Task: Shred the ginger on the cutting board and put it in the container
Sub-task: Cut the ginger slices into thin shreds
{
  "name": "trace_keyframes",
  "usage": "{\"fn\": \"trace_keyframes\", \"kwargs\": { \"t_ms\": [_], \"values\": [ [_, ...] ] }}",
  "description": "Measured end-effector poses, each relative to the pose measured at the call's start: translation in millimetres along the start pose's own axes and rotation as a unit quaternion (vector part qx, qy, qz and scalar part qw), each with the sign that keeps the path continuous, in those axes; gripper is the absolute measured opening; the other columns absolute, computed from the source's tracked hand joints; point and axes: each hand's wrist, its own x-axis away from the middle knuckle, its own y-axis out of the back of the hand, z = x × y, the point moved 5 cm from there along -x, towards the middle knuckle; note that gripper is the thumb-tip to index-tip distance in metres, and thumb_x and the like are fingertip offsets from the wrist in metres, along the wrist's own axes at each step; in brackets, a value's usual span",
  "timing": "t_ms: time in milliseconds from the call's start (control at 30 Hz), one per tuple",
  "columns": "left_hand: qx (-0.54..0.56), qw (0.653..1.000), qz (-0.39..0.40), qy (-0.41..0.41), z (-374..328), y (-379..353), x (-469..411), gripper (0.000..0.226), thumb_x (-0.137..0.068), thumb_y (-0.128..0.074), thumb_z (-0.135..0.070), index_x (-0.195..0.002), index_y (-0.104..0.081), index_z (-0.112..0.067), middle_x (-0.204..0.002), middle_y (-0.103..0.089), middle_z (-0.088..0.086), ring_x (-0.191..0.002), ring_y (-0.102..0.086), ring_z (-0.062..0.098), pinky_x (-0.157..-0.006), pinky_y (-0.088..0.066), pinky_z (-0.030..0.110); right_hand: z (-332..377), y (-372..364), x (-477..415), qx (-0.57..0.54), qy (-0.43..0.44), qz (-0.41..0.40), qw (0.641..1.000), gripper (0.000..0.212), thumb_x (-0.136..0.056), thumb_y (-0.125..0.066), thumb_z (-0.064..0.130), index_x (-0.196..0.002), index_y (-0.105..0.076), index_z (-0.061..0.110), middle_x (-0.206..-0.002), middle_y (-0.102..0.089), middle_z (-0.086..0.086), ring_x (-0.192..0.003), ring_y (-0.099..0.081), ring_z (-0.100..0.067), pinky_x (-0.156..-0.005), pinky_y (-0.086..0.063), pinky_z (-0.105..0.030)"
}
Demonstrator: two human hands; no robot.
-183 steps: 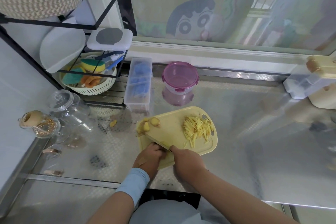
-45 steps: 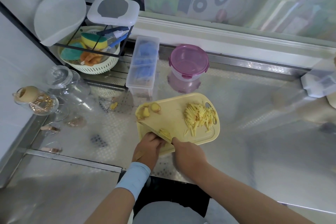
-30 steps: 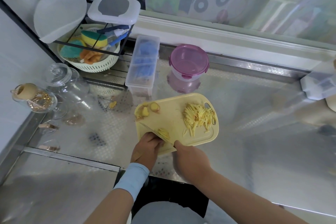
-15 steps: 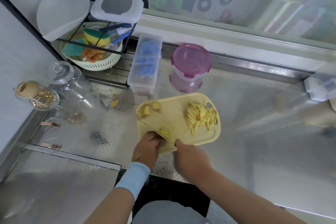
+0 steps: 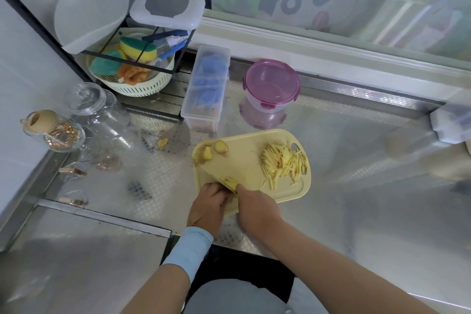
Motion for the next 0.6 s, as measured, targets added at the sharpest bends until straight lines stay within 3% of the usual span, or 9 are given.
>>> {"fn": "trace_keyframes", "kwargs": {
  "t_ms": [167, 433, 600],
  "values": [
    [-0.018, 1.0, -0.004, 0.011, 0, 1, -1, 0.029, -0.09, -0.05, -0.028, -0.086, -0.073, -0.011, -0.094, -0.065, 0.001, -0.092, -0.051, 0.014, -0.065, -0.048, 0.029, -1, -1, 1, 0.001, -0.001, -0.006, 1.0, 0.023, -0.089, -0.046, 0.006, -0.096, -0.03, 0.021, -0.071, -0.044, -0.003, -0.068, -0.048, -0.033, -0.058, -0.038, -0.035],
    [-0.022, 1.0, -0.01, 0.019, 2, 1, 1, 0.031, -0.088, -0.05, -0.029, -0.09, -0.074, -0.01, -0.097, -0.066, 0.007, -0.094, -0.051, 0.015, -0.076, -0.039, 0.019, -17, -9, 25, -0.011, 0.006, -0.04, 0.999, 0.015, -0.095, -0.04, 0.016, -0.093, -0.028, 0.025, -0.071, -0.05, -0.004, -0.059, -0.047, -0.025, -0.046, -0.03, -0.033],
    [-0.007, 1.0, -0.008, 0.023, 2, 2, 1, 0.029, -0.089, -0.052, -0.03, -0.091, -0.074, -0.011, -0.099, -0.066, 0.005, -0.096, -0.051, 0.014, -0.08, -0.036, 0.013, -26, -19, 26, -0.009, -0.014, -0.026, 1.0, 0.021, -0.094, -0.041, 0.015, -0.089, -0.025, 0.027, -0.071, -0.051, -0.005, -0.06, -0.051, -0.027, -0.047, -0.033, -0.035]
  ]
}}
